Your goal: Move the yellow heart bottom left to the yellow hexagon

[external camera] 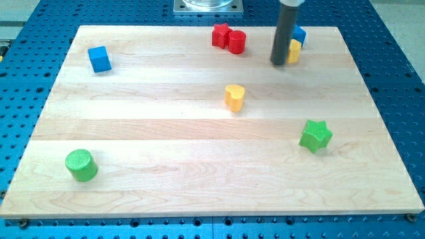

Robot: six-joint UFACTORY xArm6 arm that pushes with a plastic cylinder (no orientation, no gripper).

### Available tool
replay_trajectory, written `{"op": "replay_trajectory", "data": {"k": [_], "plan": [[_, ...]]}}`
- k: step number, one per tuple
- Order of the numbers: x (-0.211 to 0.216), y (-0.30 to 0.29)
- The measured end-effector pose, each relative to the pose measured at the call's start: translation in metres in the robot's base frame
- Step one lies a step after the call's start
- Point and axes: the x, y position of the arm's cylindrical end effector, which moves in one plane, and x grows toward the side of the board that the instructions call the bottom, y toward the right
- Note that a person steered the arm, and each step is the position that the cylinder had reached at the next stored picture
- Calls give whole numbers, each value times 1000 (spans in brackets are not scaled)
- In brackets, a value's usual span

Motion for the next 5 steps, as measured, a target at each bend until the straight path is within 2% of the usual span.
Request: {"op": "replay_trajectory", "data": {"k": [1,2,3,4,5], "plan": [[1,20],[28,21],[112,-12],[135,-85],[113,-115]]}}
